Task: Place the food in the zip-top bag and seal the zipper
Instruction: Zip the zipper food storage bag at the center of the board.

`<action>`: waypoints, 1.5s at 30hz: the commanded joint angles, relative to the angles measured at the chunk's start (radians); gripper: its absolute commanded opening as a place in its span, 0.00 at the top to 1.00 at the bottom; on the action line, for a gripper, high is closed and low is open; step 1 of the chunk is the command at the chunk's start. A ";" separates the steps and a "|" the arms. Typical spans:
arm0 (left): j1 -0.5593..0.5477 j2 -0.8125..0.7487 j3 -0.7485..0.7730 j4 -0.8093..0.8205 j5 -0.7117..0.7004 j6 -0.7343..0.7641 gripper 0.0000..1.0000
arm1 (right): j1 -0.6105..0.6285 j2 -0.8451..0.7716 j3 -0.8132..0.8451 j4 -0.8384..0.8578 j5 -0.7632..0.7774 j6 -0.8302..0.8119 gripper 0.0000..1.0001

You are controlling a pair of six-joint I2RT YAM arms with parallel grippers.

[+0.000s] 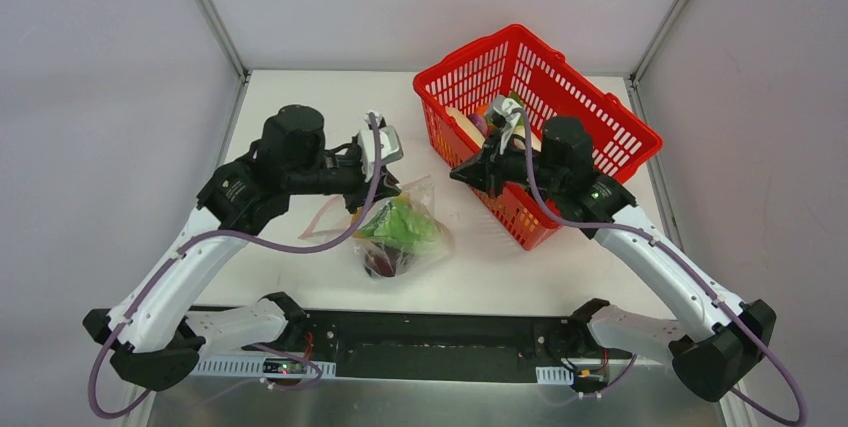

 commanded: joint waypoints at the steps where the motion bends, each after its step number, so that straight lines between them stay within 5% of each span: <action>1: 0.011 -0.066 -0.012 0.018 -0.017 -0.022 1.00 | -0.022 -0.016 -0.006 -0.010 0.038 -0.007 1.00; 7: 0.011 -0.026 0.000 0.062 0.068 -0.046 1.00 | -0.025 -0.027 -0.003 0.024 -0.137 -0.019 1.00; 13: 0.011 0.051 0.053 0.062 0.164 -0.059 1.00 | -0.025 -0.002 0.081 -0.045 -0.265 -0.139 0.46; 21: 0.010 0.095 0.068 0.088 0.230 -0.087 1.00 | -0.019 0.102 0.125 -0.056 -0.396 -0.165 0.37; 33: 0.008 0.138 0.094 0.075 0.255 -0.091 1.00 | 0.023 0.167 0.136 0.057 -0.419 -0.090 0.64; 39: 0.008 0.137 0.095 0.055 0.243 -0.085 1.00 | 0.023 0.148 0.115 0.060 -0.395 -0.085 0.98; 45: 0.008 0.099 0.092 -0.006 0.154 -0.051 1.00 | 0.022 0.089 0.064 0.113 -0.198 -0.030 1.00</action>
